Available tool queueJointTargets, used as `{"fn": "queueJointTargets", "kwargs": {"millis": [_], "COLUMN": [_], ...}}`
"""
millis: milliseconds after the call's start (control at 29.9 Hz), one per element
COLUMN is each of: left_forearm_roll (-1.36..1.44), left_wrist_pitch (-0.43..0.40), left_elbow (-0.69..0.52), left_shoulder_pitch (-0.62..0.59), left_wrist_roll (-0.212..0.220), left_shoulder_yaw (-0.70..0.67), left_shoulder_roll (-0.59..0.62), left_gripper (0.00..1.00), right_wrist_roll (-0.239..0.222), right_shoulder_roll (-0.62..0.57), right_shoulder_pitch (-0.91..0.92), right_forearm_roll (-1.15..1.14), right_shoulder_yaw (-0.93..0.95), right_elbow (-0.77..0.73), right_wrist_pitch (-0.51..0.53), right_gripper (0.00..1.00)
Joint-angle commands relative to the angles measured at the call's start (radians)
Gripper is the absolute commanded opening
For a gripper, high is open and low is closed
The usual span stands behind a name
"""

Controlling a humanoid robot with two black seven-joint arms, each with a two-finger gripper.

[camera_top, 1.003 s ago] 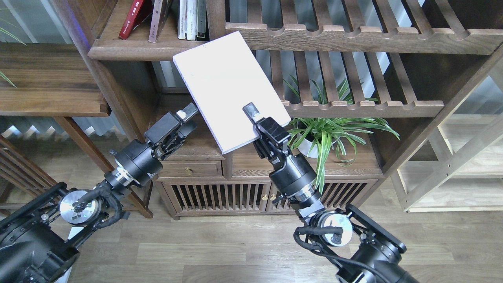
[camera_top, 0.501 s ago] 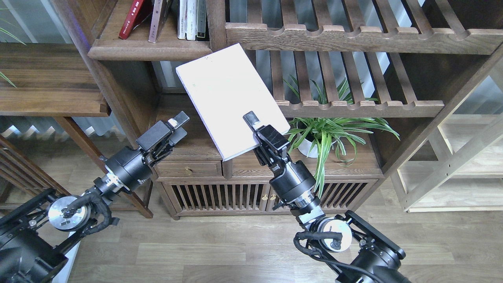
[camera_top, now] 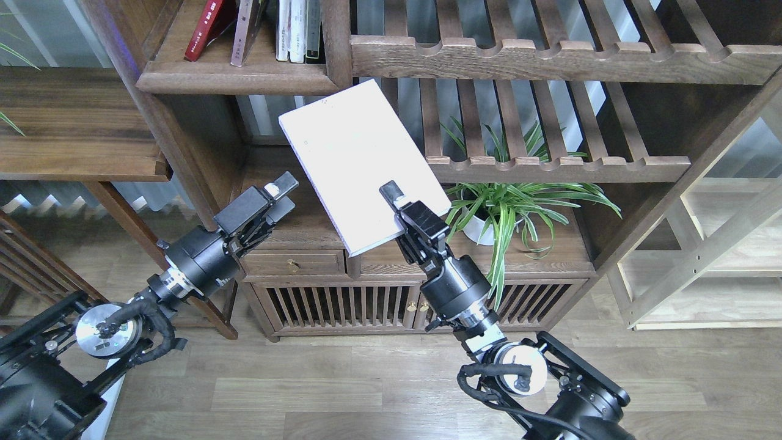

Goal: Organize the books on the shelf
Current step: 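Bring the left gripper to the white book and grip it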

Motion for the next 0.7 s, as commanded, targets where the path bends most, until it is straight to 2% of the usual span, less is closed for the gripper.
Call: {"fn": "queueJointTargets", "kwargs": {"millis": [0, 401, 669], "left_forearm_roll": [0.004, 0.021, 0.059], "left_wrist_pitch": [0.000, 0.000, 0.000], "left_elbow": [-0.009, -0.010, -0.009], "left_shoulder_pitch": [0.000, -0.010, -0.010], "left_wrist_roll": [0.000, 0.000, 0.000], "left_shoulder_yaw": [-0.004, -0.001, 0.005], "left_shoulder_roll": [-0.002, -0.022, -0.080], "left_gripper": [0.99, 0.99, 0.98], "right_wrist_roll": [0.000, -0.002, -0.009], "right_shoulder_roll": [0.000, 0.000, 0.000], "right_shoulder_pitch": [-0.001, -0.051, -0.057], "right_forearm_roll": [0.000, -0.020, -0.041], "right_shoulder_yaw": [-0.004, -0.017, -0.041], "right_elbow": [-0.007, -0.010, -0.010], "right_wrist_pitch": [0.000, 0.000, 0.000], "right_gripper": [0.03, 0.04, 0.04]}}
